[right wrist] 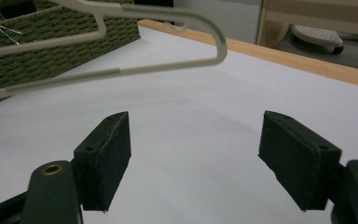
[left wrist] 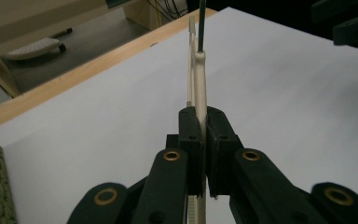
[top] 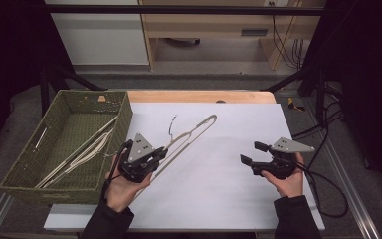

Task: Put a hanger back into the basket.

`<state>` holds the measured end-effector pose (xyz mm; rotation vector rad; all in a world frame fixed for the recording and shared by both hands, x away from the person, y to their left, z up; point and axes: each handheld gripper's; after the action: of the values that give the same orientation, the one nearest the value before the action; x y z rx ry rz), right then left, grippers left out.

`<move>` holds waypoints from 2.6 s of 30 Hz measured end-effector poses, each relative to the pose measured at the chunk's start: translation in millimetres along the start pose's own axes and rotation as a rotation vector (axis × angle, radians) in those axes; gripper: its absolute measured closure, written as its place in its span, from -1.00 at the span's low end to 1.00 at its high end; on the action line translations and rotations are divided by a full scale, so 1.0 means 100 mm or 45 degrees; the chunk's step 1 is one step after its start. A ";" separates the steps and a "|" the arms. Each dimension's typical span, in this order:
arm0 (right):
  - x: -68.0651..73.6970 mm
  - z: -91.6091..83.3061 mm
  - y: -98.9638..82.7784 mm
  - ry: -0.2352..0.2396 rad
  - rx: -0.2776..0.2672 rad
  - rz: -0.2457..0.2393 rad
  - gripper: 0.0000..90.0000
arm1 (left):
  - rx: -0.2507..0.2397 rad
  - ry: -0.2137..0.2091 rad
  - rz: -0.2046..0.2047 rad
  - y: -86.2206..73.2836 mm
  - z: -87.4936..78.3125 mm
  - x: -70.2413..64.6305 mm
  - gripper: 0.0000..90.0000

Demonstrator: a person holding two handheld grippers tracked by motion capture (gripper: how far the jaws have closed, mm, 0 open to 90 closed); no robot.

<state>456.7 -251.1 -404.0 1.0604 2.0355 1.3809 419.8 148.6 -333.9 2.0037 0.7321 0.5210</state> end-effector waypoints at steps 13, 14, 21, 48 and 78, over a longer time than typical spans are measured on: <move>-0.01 -0.03 0.00 -0.020 -0.008 -0.004 -0.48 | -0.099 -0.008 0.060 0.34 -0.41 0.09 0.91; -0.01 -0.03 0.00 -0.021 -0.008 -0.004 -0.48 | -0.107 -0.008 0.078 0.39 -0.45 0.11 0.91; -0.03 -0.04 0.00 -0.021 -0.010 -0.005 -0.48 | -0.109 -0.034 0.108 0.56 -0.60 0.21 0.91; -0.03 -0.03 -0.01 -0.033 0.017 0.010 -0.48 | -0.113 0.060 0.062 0.42 -1.20 1.29 0.91; -0.04 -0.04 -0.01 -0.032 0.032 -0.004 -0.47 | 0.047 0.245 0.058 -0.42 -1.41 2.13 0.91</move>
<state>456.0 -256.5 -403.6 1.0795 2.0405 1.3375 477.5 395.7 -285.3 2.0271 0.8191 0.7398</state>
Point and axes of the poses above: each handheld gripper's, and its own axes: z roughly forward along the jaws, y roughly out of its top, x roughly to its left, and after that the axes turned 5 degrees about -y, right-handed
